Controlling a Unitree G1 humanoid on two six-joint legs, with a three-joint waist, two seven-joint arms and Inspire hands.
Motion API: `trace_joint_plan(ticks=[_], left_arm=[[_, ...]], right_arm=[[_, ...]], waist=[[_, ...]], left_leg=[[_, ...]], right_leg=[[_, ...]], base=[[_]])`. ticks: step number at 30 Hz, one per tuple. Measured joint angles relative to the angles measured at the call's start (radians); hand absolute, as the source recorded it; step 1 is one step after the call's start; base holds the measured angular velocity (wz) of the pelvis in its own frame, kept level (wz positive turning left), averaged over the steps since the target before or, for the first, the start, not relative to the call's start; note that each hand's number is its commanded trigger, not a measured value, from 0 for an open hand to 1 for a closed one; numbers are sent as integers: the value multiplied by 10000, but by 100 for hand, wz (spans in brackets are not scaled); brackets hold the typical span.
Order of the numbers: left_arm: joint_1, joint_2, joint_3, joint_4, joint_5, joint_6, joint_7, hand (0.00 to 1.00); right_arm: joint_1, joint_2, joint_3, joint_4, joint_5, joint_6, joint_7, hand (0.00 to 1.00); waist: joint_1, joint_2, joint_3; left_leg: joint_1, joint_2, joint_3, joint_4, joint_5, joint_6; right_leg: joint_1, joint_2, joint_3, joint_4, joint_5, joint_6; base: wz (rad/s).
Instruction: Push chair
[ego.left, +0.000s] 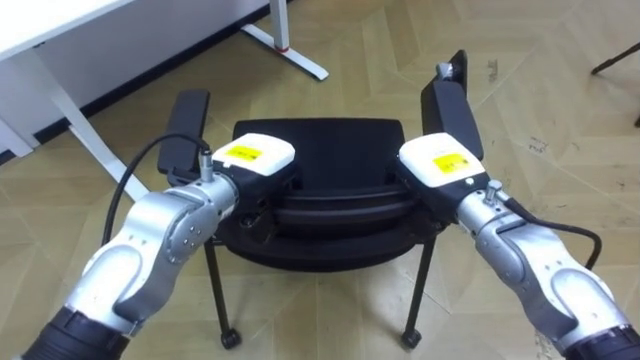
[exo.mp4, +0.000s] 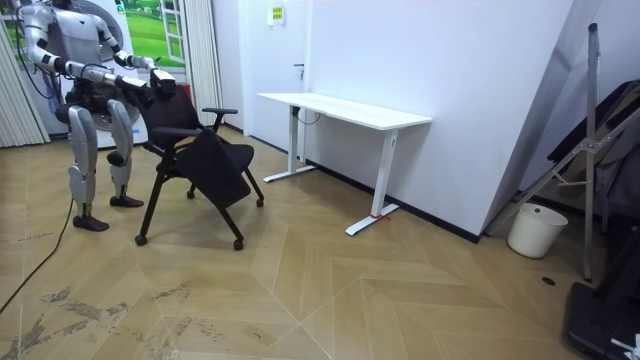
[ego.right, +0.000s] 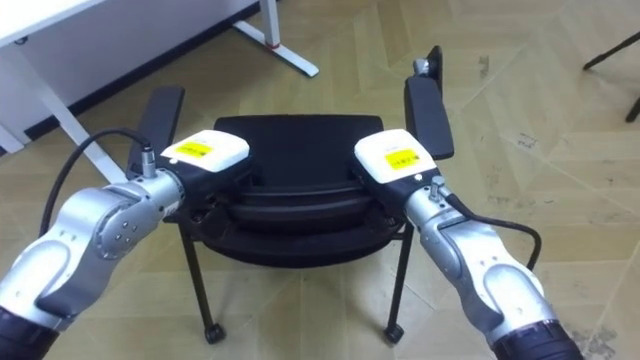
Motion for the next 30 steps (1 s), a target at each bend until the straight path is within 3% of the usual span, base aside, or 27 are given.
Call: trace_joint_plan(ticks=[9, 12, 15, 19, 22, 23, 24, 25, 26, 27, 28, 30], left_arm=[[-23, 150, 5, -202, -6, 7, -181, 100], [-23, 167, 4, -184, 26, 6, -146, 100], [-23, 234, 10, -47, 4, -149, -68, 100], [-25, 185, 76, 532, 7, -490, 268, 100], [-27, 128, 135, 715, -90, -497, 252, 100], [-27, 109, 135, 768, -167, -487, 198, 100], [-26, 105, 135, 785, -188, -480, 184, 100], [-26, 119, 138, 833, -273, -434, 182, 100], [-21, 113, 146, 918, -313, -435, 169, 100], [-23, 117, 148, 913, -365, -451, 189, 100], [-33, 109, 148, 888, -385, -512, 299, 100], [-33, 74, 148, 864, -468, -591, 343, 100]], right_arm=[[-8, -4, 5, -7, 187, -48, 42, 100], [-61, -29, 6, 177, 269, -273, 12, 100], [-92, -24, 26, 379, 337, -483, -92, 100], [-206, 29, 155, 943, 340, -810, -337, 100], [-215, 54, 201, 978, 363, -835, -327, 100], [-219, 52, 209, 993, 378, -838, -279, 100], [-234, 50, 213, 1007, 391, -840, -270, 100], [-302, 52, 266, 1040, 424, -835, -260, 100], [-330, 9, 403, 1113, 521, -788, -323, 100], [-337, -72, 439, 1068, 574, -789, -354, 100], [-339, -241, 470, 990, 618, -790, -399, 100], [-337, -388, 490, 974, 658, -807, -479, 100]], waist=[[108, -132, 33], [111, -195, 30], [126, -259, 36], [200, -306, 54], [123, -238, 73], [113, -165, 81], [123, -131, 92], [125, -78, 121], [107, -130, 138], [89, -141, 138], [-22, -205, 171], [-9, -184, 156]], left_leg=[[11, 26, 5, 17, 0, 0], [-28, 57, -3, 232, -2, -3], [-194, 194, -1, 757, -43, -72], [-1058, 476, 75, 3000, -125, -192], [-1823, 975, 449, 5066, -98, -193], [-2126, 1273, 638, 5905, -11, -222], [-2286, 1387, 668, 6395, 91, -234], [-2764, 1664, 680, 7329, 609, -234], [-3174, 1623, 640, 7451, 529, -248], [-3373, 1496, 671, 7118, 208, -235], [-3763, 1171, 804, 6251, 41, -226], [-4008, 674, 944, 4335, 242, -252]], right_leg=[[17, 3, -341, 0, -3, 1], [61, 6, -570, 31, -8, -6], [15, -16, -955, 392, -214, -144], [-263, -2, -1485, 1651, -698, -377], [74, 79, -1915, 1896, -1384, -520], [262, 198, -1981, 1995, -1728, -638], [344, 213, -1953, 2003, -1866, -678], [537, 328, -1917, 1996, -2063, -821], [673, 306, -1933, 2102, -2144, -924], [664, 276, -1929, 2173, -2229, -974], [559, 181, -1936, 2358, -2442, -982], [509, 127, -1896, 2580, -2654, -942]], base=[[0], [0], [1], [14], [23], [18], [12], [13], [22], [39], [30], [-1]])
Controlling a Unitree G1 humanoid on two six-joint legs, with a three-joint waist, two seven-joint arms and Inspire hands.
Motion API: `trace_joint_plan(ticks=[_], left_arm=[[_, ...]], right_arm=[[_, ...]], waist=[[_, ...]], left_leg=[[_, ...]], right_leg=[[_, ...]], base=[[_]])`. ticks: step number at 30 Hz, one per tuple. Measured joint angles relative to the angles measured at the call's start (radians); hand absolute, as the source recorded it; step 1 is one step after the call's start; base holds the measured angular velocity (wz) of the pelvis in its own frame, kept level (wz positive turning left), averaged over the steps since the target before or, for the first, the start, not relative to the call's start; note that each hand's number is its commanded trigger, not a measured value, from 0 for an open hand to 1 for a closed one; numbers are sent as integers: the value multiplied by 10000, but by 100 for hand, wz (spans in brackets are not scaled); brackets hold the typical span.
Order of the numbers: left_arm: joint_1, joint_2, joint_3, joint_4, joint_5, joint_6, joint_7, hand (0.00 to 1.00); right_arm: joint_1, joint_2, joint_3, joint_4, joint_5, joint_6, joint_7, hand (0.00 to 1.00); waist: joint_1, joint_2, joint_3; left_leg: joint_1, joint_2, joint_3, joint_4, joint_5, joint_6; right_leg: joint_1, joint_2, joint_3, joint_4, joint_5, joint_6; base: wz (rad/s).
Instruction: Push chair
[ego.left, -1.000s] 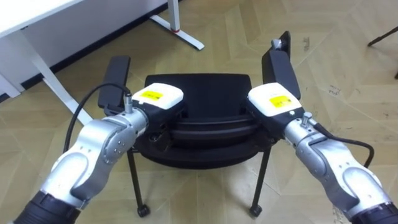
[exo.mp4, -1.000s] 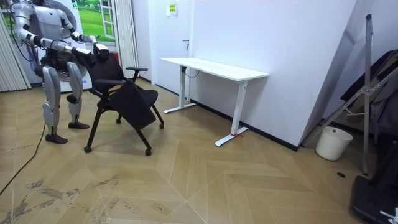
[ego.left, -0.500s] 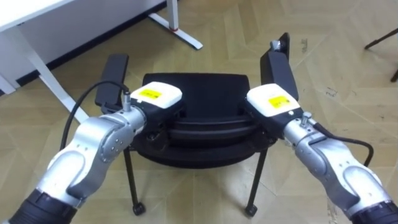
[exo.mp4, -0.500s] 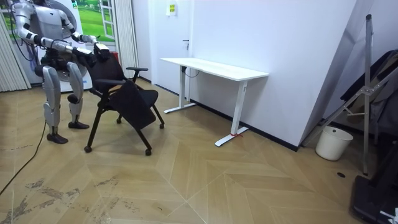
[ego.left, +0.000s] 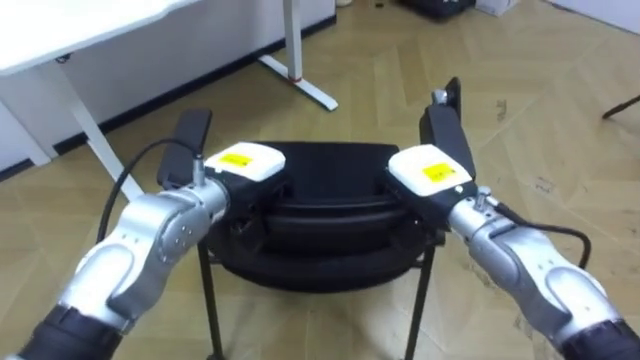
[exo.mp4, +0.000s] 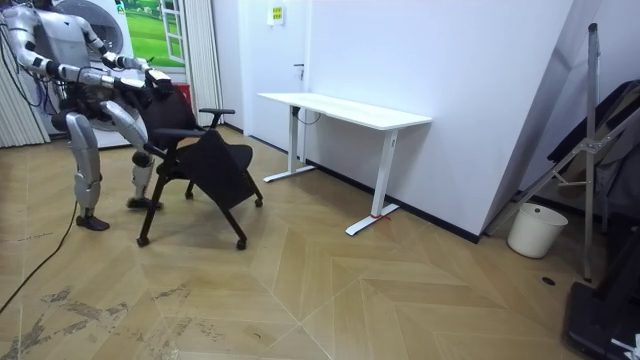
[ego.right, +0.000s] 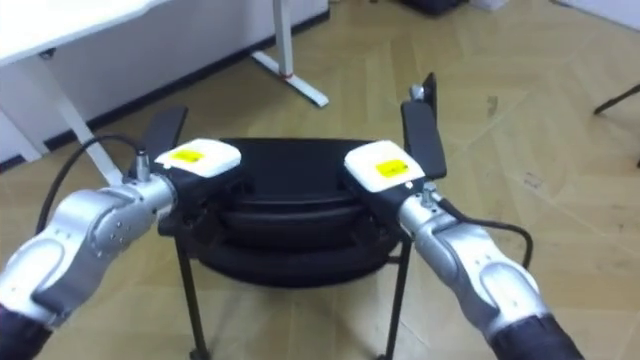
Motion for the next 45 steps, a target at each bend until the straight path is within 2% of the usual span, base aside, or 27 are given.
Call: trace_joint_plan(ticks=[1, 2, 3, 4, 5, 8, 10, 12, 13, 14, 15, 17, 18, 20, 22, 24, 26, 28, 30, 31, 32, 34, 35, 39, 42, 44, 45], left_arm=[[0, 7, 1, -17, -129, -18, -69, 100], [12, 18, -1, -19, -271, -59, -156, 100], [15, 107, -1, -96, -292, -125, -285, 100], [14, 168, 0, -148, -325, -155, -331, 100], [14, 219, 15, -242, -386, -147, -356, 100], [7, 218, 122, -269, -383, -96, -281, 100], [-39, 212, 162, -273, -416, -109, -229, 100], [-59, 202, 154, -272, -426, -121, -205, 100], [-57, 198, 137, -232, -451, -127, -209, 100], [-57, 188, 125, -189, -451, -156, -248, 100], [-56, 176, 117, -146, -450, -188, -255, 100], [-56, 230, 103, -129, -450, -273, -289, 100], [-56, 241, 103, -129, -450, -281, -270, 100], [-61, 238, 93, -52, -466, -288, -18, 100], [-67, 238, 57, 116, -513, -343, 105, 100], [-67, 278, -35, 154, -547, -329, 107, 100], [-67, 275, -96, 243, -709, -321, 176, 100], [-69, 264, -102, 242, -766, -305, 222, 100], [-75, 271, -114, 241, -768, -304, 284, 100], [-80, 266, -113, 234, -767, -300, 324, 100], [-92, 274, -114, 232, -766, -296, 361, 100], [-187, 367, -110, 94, -768, -300, 399, 100], [-262, 390, -105, 86, -766, -287, 402, 100], [-325, 459, -105, 71, -749, -264, 407, 100], [-323, 440, -130, 217, -685, -248, 412, 100], [-325, 448, -139, 258, -686, -276, 433, 100], [-325, 449, -140, 284, -685, -301, 451, 100]], right_arm=[[31, -85, 46, -2, 44, -4, -84, 100], [125, -190, 118, -43, 127, -4, -195, 100], [241, -194, 119, -120, 142, -4, -249, 100], [283, -193, 117, -193, 142, 2, -257, 100], [350, -214, 98, -379, 142, 47, -244, 100], [356, -230, 89, -588, -8, 122, -315, 100], [318, -308, 71, -681, -40, 122, -373, 100], [328, -389, 83, -764, -23, 122, -343, 100], [360, -406, 89, -786, 23, 119, -280, 100], [404, -412, 93, -814, 22, 104, -229, 100], [446, -417, 92, -847, 14, 102, -195, 100], [477, -421, 92, -860, 14, 12, -166, 100], [479, -424, 92, -871, 14, 2, -170, 100], [473, -463, 94, -922, 12, 3, -277, 100], [471, -465, 146, -880, 13, 6, -297, 100], [470, -501, 259, -851, 14, 6, -333, 100], [477, -609, 324, -876, 24, 8, -382, 100], [478, -696, 323, -949, 36, 6, -357, 100], [490, -728, 323, -1014, 45, 6, -297, 100], [491, -763, 323, -1054, 52, -4, -289, 100], [491, -772, 323, -1072, 51, -5, -287, 100], [447, -839, 275, -1184, 81, 3, -290, 100], [353, -850, 282, -1182, 87, 0, -264, 100], [290, -866, 319, -1275, 113, -47, 20, 100], [300, -787, 403, -1207, 125, -56, 142, 100], [318, -774, 487, -1160, 186, -44, 150, 100], [318, -775, 491, -1145, 200, -49, 165, 100]], waist=[[59, 98, -67], [253, 146, -141], [355, 67, -251], [369, -4, -303], [416, -83, -329], [479, -196, -332], [460, -191, -331], [437, -177, -314], [346, -170, -303], [204, -153, -289], [157, -136, -281], [-47, 48, -204], [-85, 105, -193], [-218, 298, -154], [-241, 358, -138], [-306, 419, -102], [-398, 531, -63], [-450, 557, -71], [-661, 575, -85], [-794, 608, -106], [-995, 633, -130], [-889, 624, -162], [-843, 684, -198], [-799, 743, -208], [-726, 716, -188], [-658, 488, -70], [-640, 434, -71]], left_leg=[[84, -214, -92, -1532, 505, 54], [253, -392, -275, -2271, 1241, 331], [406, -615, -390, -2311, 1497, 544], [425, -709, -377, -2301, 1525, 594], [478, -889, -334, -2230, 1623, 850], [620, -1218, -17, -2123, 1229, 1123], [610, -1355, 96, -1920, 914, 1222], [698, -1515, 126, -1681, 498, 1357], [856, -1584, 132, -1540, 250, 1463], [1049, -1706, 122, -1433, 29, 1571], [1165, -1742, 134, -1424, -66, 1635], [1525, -1791, 20, -1374, -336, 1769], [1552, -1793, -31, -1333, -422, 1792], [1701, -1794, -74, -1231, -723, 1932], [2022, -1848, -73, -1281, -923, 1950], [2350, -1846, -83, -1277, -1161, 1968], [2709, -1872, -181, -1219, -1515, 1985], [2897, -1873, -244, -1106, -1759, 1958], [3094, -1882, -490, -1090, -1958, 1903], [3210, -1874, -716, -1090, -2091, 1837], [3321, -1856, -985, -1116, -2196, 1756], [3344, -1770, -999, -1160, -2349, 1565], [3378, -1604, -942, -1161, -2423, 1459], [3920, -1201, -866, -1159, -2570, 1124], [4021, -765, -550, -85, -2564, 735], [3645, -246, -29, 1484, -2055, -114], [3586, -147, 65, 1791, -1882, -208]], right_leg=[[-33, 46, 112, 95, -151, 53], [7, 57, 335, 178, -315, 132], [82, -37, 522, 178, -430, 310], [97, -112, 532, 171, -475, 389], [170, -218, 682, 89, -527, 539], [404, -567, 863, -173, -485, 843], [394, -820, 774, 95, -489, 934], [152, -1110, 697, 1183, -475, 972], [-298, -1420, 737, 2593, -256, 1161], [-859, -1728, 824, 4065, 341, 1130], [-1115, -1842, 924, 4739, 770, 1050], [-2060, -1881, 1523, 6489, 2702, 927], [-2271, -1862, 1590, 6772, 2880, 964], [-3273, -1838, 1598, 7538, 2509, 934], [-3887, -1753, 1572, 7542, 2182, 922], [-4399, -1443, 1619, 7034, 1877, 871], [-4948, -1013, 1575, 5490, 1634, 864], [-5197, -728, 1437, 3849, 1661, 814], [-5186, -343, 1503, 2075, 2002, 588], [-5079, -107, 1591, 1246, 2567, 369], [-4839, 41, 1599, 967, 2958, 106], [-4806, 159, 1609, 919, 3345, -59], [-4790, 297, 1572, 944, 3342, -205], [-4384, 477, 1053, 1217, 2717, -424], [-3821, 586, 749, 1491, 2079, -597], [-3308, 566, 458, 1636, 1612, -739], [-3211, 574, 433, 1639, 1494, -744]], base=[[-40], [-56], [-46], [-26], [-12], [-17], [-5], [2], [9], [15], [13], [3], [3], [5], [-2], [0], [6], [15], [36], [56], [49], [10], [-13], [6], [11], [22], [19]])
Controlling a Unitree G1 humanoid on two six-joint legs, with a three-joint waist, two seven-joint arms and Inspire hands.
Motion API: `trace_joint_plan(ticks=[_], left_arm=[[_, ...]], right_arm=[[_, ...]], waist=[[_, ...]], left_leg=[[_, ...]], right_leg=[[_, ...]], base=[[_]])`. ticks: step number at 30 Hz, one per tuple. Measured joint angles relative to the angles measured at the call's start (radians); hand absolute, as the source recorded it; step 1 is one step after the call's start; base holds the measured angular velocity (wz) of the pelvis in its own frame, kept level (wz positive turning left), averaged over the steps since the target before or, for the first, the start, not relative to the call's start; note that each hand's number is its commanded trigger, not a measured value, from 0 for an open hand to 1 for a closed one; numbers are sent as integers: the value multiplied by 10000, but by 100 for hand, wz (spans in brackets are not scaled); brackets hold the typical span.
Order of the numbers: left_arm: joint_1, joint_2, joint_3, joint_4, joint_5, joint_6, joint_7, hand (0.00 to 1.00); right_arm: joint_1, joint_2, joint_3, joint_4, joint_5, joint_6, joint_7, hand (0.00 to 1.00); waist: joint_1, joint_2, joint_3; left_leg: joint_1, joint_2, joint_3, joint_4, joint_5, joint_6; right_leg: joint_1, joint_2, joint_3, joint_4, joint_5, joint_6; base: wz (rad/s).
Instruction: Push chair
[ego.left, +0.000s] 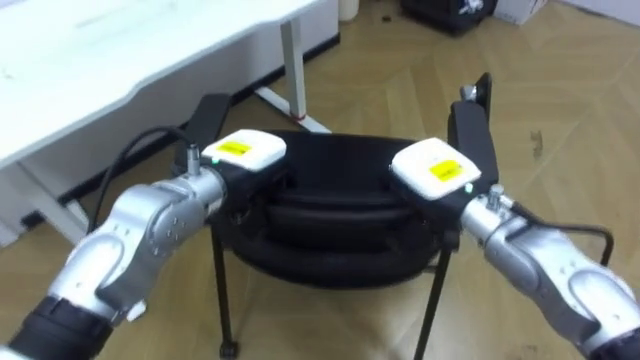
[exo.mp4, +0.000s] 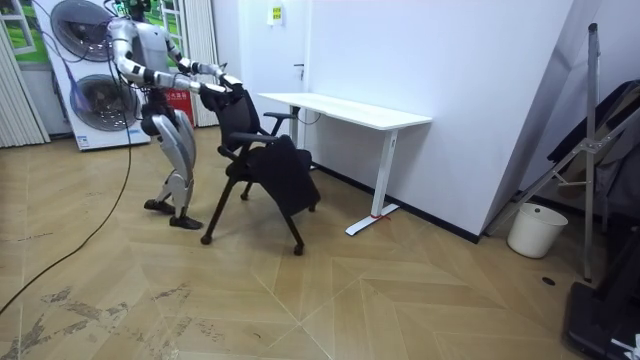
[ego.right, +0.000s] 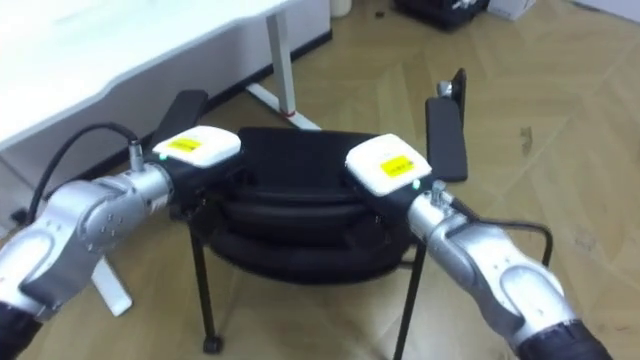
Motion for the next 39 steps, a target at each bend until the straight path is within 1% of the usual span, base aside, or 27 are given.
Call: trace_joint_plan(ticks=[2, 3, 4, 5, 6, 7, 8, 9, 10, 12, 13, 14, 15, 16, 19, 22, 26, 29, 30, 31, 33, 34, 35, 36, 37, 38, 39], left_arm=[[6, -7, -1, 35, -2, -37, 81, 100], [10, -6, 0, 46, -4, -54, 116, 100], [47, 21, -1, 80, -9, -105, 205, 100], [72, 20, 18, 155, -18, -182, 338, 100], [69, 11, 25, 213, -22, -201, 440, 100], [71, -92, 24, 329, -18, -167, 694, 100], [85, -174, 26, 411, 5, -121, 886, 100], [102, -192, 31, 421, 15, -115, 947, 100], [208, -235, 102, 410, 33, -126, 1112, 100], [297, -311, 112, 410, 35, -125, 1251, 100], [359, -343, 125, 341, 44, -120, 1287, 100], [486, -401, 247, 209, 83, -128, 1313, 100], [550, -406, 305, 180, 106, -140, 1320, 100], [635, -529, 312, 122, 327, -142, 1380, 100], [712, -601, 471, 9, 458, -175, 1237, 100], [923, -656, 707, -328, 600, -140, 1078, 100], [961, -773, 793, -465, 692, -14, 897, 100], [958, -791, 817, -537, 693, 19, 840, 100], [931, -796, 831, -542, 693, 22, 849, 100], [937, -796, 921, -581, 693, 20, 836, 100], [939, -929, 923, -616, 730, 90, 850, 100], [935, -989, 928, -703, 781, 179, 838, 100], [937, -984, 928, -727, 798, 268, 828, 100], [937, -995, 927, -725, 811, 341, 814, 100], [963, -1000, 922, -660, 923, 541, 821, 100], [1015, -954, 913, -628, 984, 727, 735, 100], [1050, -894, 1000, -634, 994, 754, 669, 100]], right_arm=[[36, -15, 0, 67, 40, -52, -12, 100], [47, -12, 3, 79, 40, -64, -3, 100], [42, 13, 39, 199, 42, -164, -23, 100], [43, 14, 45, 223, 46, -206, -22, 100], [34, 29, 46, 224, 49, -188, -16, 100], [28, 47, 45, 228, 46, -99, -1, 100], [23, 77, 44, 229, 33, -9, 32, 100], [23, 82, 43, 229, 20, 13, 29, 100], [20, 78, 42, 231, 19, 20, 15, 100], [77, 39, 44, 223, 15, 19, -23, 100], [125, -44, 44, 137, 18, 19, -15, 100], [153, -123, 43, 28, 47, 21, 51, 100], [214, -44, 44, 25, 46, 67, 73, 100], [356, -95, 26, -87, 38, 87, 145, 100], [401, -243, 23, -486, 2, 87, 433, 100], [406, -332, 22, -1047, -389, 180, 809, 100], [402, -469, 23, -1408, -416, 270, 1129, 100], [370, -523, 22, -1499, -411, 291, 1154, 100], [324, -532, 22, -1505, -386, 290, 1174, 100], [268, -510, 21, -1504, -388, 291, 1179, 100], [227, -564, 20, -1545, -382, 288, 1177, 100], [166, -721, 15, -1577, -338, 290, 1174, 100], [75, -624, 56, -1417, -338, 295, 1174, 100], [-30, -565, 104, -1275, -338, 286, 1174, 100], [-283, -218, 224, -747, -358, 286, 1139, 100], [-532, 195, 398, -108, -400, 288, 918, 100], [-706, 360, 503, 154, -460, 281, 775, 100]], waist=[[-10, -213, 64], [15, -304, 66], [136, -469, 81], [188, -521, 73], [216, -574, 79], [277, -659, 72], [299, -715, 65], [328, -755, 59], [357, -833, 60], [342, -823, 49], [345, -787, 27], [336, -717, -14], [329, -851, -59], [327, -1014, -146], [332, -1016, -159], [421, -996, -173], [852, -1018, -177], [988, -1059, -186], [1116, -1122, -218], [1154, -1197, -228], [1231, -1229, -237], [1306, -1252, -242], [1479, -1459, -264], [1592, -1500, -263], [1693, -1472, -258], [1675, -1311, -256], [1709, -1295, -247]], left_leg=[[-418, 389, 183, 1160, 946, 58], [-502, 437, 227, 1367, 1241, 113], [-675, 615, 317, 1812, 1821, 136], [-984, 926, 337, 2157, 1811, 140], [-1172, 1063, 342, 2211, 1684, 175], [-1645, 1309, 308, 2126, 1440, 175], [-2149, 1464, 295, 1772, 1352, 139], [-2376, 1482, 301, 1474, 1337, 121], [-2707, 1434, 301, 527, 1354, 98], [-2913, 1377, 490, -1094, 1590, 77], [-2909, 1267, 718, -2210, 2155, 164], [-2877, 1063, 793, -2975, 2684, 537], [-2795, 997, 816, -3037, 2656, 531], [-2649, 684, 679, -3281, 2700, 540], [-2439, 253, 403, -3624, 2732, 527], [-2343, -1, 193, -3958, 2774, 461], [-2191, -331, -55, -4219, 2777, 445], [-2179, -520, -243, -4422, 2774, 441], [-2186, -586, -247, -4493, 2774, 443], [-2208, -711, -250, -4527, 2774, 446], [-2252, -1063, -246, -4646, 2782, 493], [-2241, -1415, -154, -5005, 2912, 822], [-2010, -1456, -242, -5051, 3015, 927], [-1910, -1469, -364, -5058, 3013, 925], [-1734, -1420, -1254, -5042, 3000, 901], [-1632, -1182, -2262, -4938, 2923, 683], [-1692, -1160, -2609, -4785, 2925, 645]], right_leg=[[475, -14, -239, -107, -368, -75], [574, -15, -255, -155, -426, -102], [835, 4, -243, -324, -482, -160], [1037, 81, -326, -455, -543, -223], [1088, 75, -359, -456, -604, -241], [1165, 29, -418, -455, -699, -276], [1270, -19, -482, -510, -748, -260], [1291, -53, -474, -526, -786, -248], [1349, -154, -466, -548, -860, -213], [1577, -172, -574, -704, -934, -128], [1691, -191, -773, -705, -1068, -47], [1781, -204, -1031, -613, -1260, 49], [1824, -294, -1086, -593, -1344, 93], [1902, -450, -1171, -652, -1406, 195], [2135, -655, -1306, -875, -1461, 331], [2356, -726, -1551, -1239, -1458, 387], [2699, -871, -1881, -1438, -1484, 442], [2900, -919, -2214, -1541, -1465, 490], [2911, -943, -2238, -1529, -1472, 510], [2961, -990, -2253, -1519, -1521, 644], [2991, -1099, -2041, -1304, -1617, 820], [2990, -1159, -1915, -1043, -1709, 988], [2978, -1304, -1877, -759, -1731, 1047], [2934, -1324, -1899, -498, -1671, 1158], [2608, -1335, -1884, 484, -1225, 1531], [2205, -1399, -1670, 1038, -1402, 1458], [2022, -1592, -1629, 889, -1596, 1425]], base=[[31], [24], [13], [12], [15], [13], [10], [3], [0], [3], [7], [8], [22], [29], [22], [22], [23], [39], [50], [65], [61], [47], [37], [17], [0], [-8], [0]])
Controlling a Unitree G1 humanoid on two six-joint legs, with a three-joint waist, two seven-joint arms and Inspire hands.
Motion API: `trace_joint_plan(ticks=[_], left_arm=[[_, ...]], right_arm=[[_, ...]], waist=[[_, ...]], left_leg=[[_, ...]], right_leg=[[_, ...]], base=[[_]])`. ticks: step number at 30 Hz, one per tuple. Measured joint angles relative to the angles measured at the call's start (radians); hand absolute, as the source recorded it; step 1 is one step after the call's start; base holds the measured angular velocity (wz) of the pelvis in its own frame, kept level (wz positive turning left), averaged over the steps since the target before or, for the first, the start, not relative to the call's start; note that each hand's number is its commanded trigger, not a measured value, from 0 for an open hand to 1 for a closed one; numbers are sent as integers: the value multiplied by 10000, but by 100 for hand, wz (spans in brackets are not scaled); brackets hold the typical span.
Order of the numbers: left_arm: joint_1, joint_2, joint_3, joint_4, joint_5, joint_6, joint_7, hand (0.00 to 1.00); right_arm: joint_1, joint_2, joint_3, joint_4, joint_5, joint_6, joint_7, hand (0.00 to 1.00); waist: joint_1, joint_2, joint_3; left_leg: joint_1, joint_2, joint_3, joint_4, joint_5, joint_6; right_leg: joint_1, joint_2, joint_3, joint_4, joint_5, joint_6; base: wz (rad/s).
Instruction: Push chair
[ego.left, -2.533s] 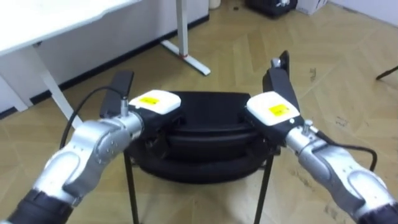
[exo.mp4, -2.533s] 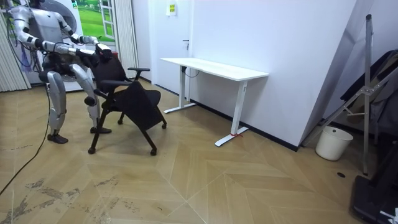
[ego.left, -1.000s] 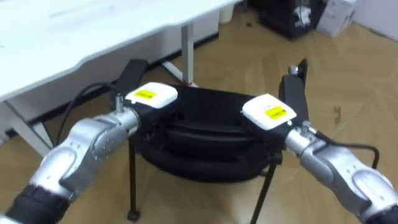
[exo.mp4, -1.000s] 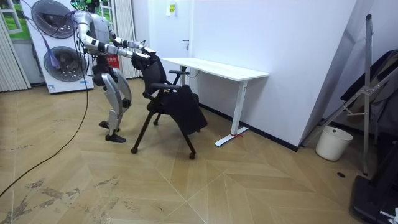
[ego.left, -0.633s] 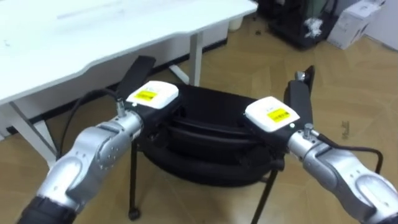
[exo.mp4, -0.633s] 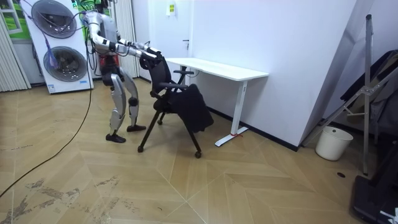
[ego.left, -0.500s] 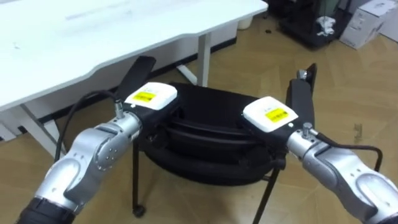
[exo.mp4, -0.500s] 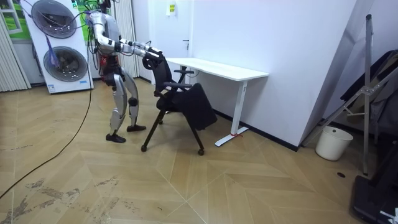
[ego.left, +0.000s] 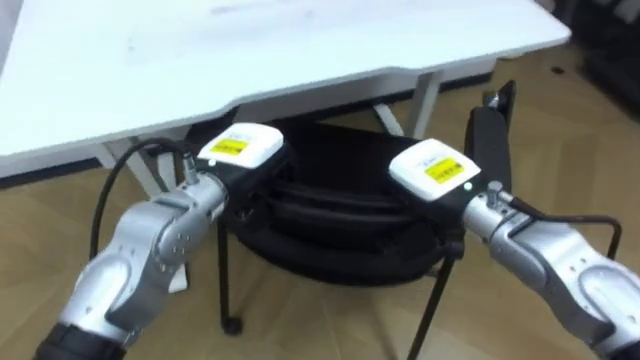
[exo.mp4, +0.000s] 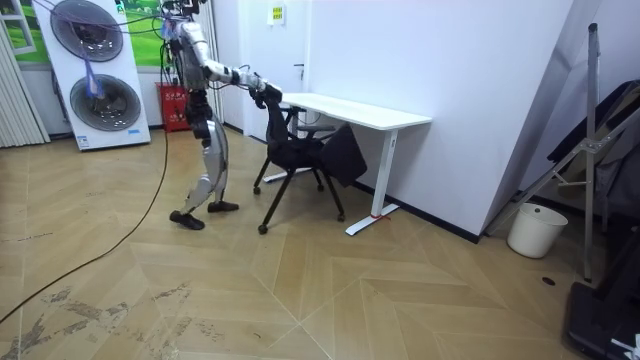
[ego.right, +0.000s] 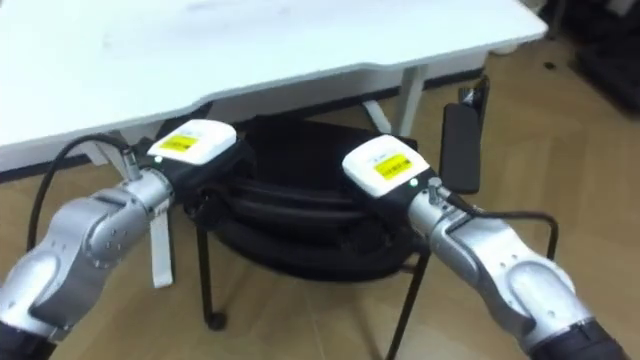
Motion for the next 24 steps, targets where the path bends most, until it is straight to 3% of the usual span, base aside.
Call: trace_joint_plan(ticks=[1, 2, 3, 4, 5, 6, 7, 8, 9, 10, 11, 12, 13, 14, 17, 20, 24], left_arm=[[29, 125, 168, -55, -74, -7, -63, 100], [25, 128, 302, -111, -102, 30, -13, 100], [45, 38, 285, -110, -44, 77, 43, 100], [17, 80, 251, -188, -3, 62, -27, 100], [25, 139, 258, -416, 26, 39, -102, 100], [25, 134, 277, -498, 52, 42, -116, 100], [24, 104, 259, -513, 80, 59, -130, 100], [27, 34, 173, -462, 119, 187, -171, 100], [27, -22, 103, -401, 124, 237, -157, 100], [68, 39, 148, -394, 73, 263, -38, 100], [75, 144, 316, -416, -116, 241, -3, 100], [75, 194, 414, -417, -154, 233, 3, 100], [151, 199, 485, -398, -123, 255, 39, 100], [221, 203, 468, -379, -84, 305, 46, 100], [461, 329, 549, -522, 79, 255, -194, 100], [463, 374, 664, -631, 107, 230, -319, 100], [473, 361, 663, -610, 102, 232, -291, 100]], right_arm=[[-329, 164, 117, 177, -241, -3, -163, 100], [-515, 111, 118, 138, -269, 5, -135, 100], [-516, 106, 118, 147, -266, 21, -86, 100], [-517, 64, 145, 146, -239, 11, 41, 100], [-516, -71, 199, 16, -180, -11, 84, 100], [-518, -135, 198, -86, -196, -10, 123, 100], [-525, -175, 202, -121, -214, -1, 185, 100], [-522, -101, 203, 43, -222, 0, 142, 100], [-525, -37, 203, 143, -241, 1, 62, 100], [-640, 46, 207, 206, -364, 4, -105, 100], [-832, 112, 264, 193, -526, 12, -224, 100], [-912, 160, 268, 182, -610, 18, -238, 100], [-938, 270, 288, 181, -650, 89, -160, 100], [-948, 387, 344, 259, -645, 148, -3, 100], [-942, 493, 671, 316, -630, 166, 220, 100], [-944, 603, 671, 252, -652, 259, 291, 100], [-945, 658, 670, 252, -694, 372, 324, 100]], waist=[[107, -3, 3], [181, 83, 55], [199, 87, 52], [190, -90, 52], [241, -301, 41], [255, -329, 48], [331, -311, 41], [377, -101, 53], [362, 96, 82], [673, 359, 96], [872, 507, 100], [904, 528, 98], [928, 536, 61], [1035, 501, 85], [1198, 442, 117], [1226, 469, 124], [1053, 561, 157]], left_leg=[[-410, -101, -246, 756, -159, -228], [-750, -168, -219, 1532, -780, -464], [-745, -110, -40, 1555, -945, -362], [-597, -17, 416, 1363, -1061, -216], [-418, -22, 543, 1118, -1051, -235], [-403, -24, 536, 1076, -1036, -269], [-297, -10, 344, 1037, -1023, -282], [-49, -31, -444, 903, -1030, -298], [67, 49, -996, 830, -1058, -351], [66, 229, -1574, 739, -1036, -456], [23, 298, -1946, 646, -1115, -667], [25, 319, -2053, 646, -1229, -845], [152, 347, -1811, 609, -1483, -1079], [406, 564, -1198, 371, -1470, -1071], [1084, 934, -235, -263, -1334, -1002], [1041, 1030, 90, -212, -1333, -966], [1064, 1045, 238, -203, -1380, -859]], right_leg=[[-149, -620, 156, -1103, -31, -19], [-117, -840, 17, -1125, 55, 115], [-43, -872, -269, -878, 34, 146], [33, -934, -514, -541, 37, 151], [60, -936, -500, -492, 41, 156], [125, -891, -514, -554, 54, 167], [215, -761, -519, -524, 175, 224], [-12, -725, -442, 40, 530, 220], [-255, -685, -193, 268, 510, 93], [-970, -455, 297, -181, 224, 51], [-1692, -335, 624, -1177, 408, -3], [-1979, -331, 767, -1543, 917, -41], [-1957, -474, 554, -1158, 1452, -212], [-1666, -388, 433, -1265, 1449, -220], [-853, 23, 669, -2309, 1601, -163], [-740, 329, 910, -2867, 1928, -68], [-565, 388, 955, -3215, 2138, 23]], base=[[35], [55], [84], [84], [79], [54], [29], [16], [-30], [-50], [-46], [8], [28], [32], [-12], [-22], [-3]])
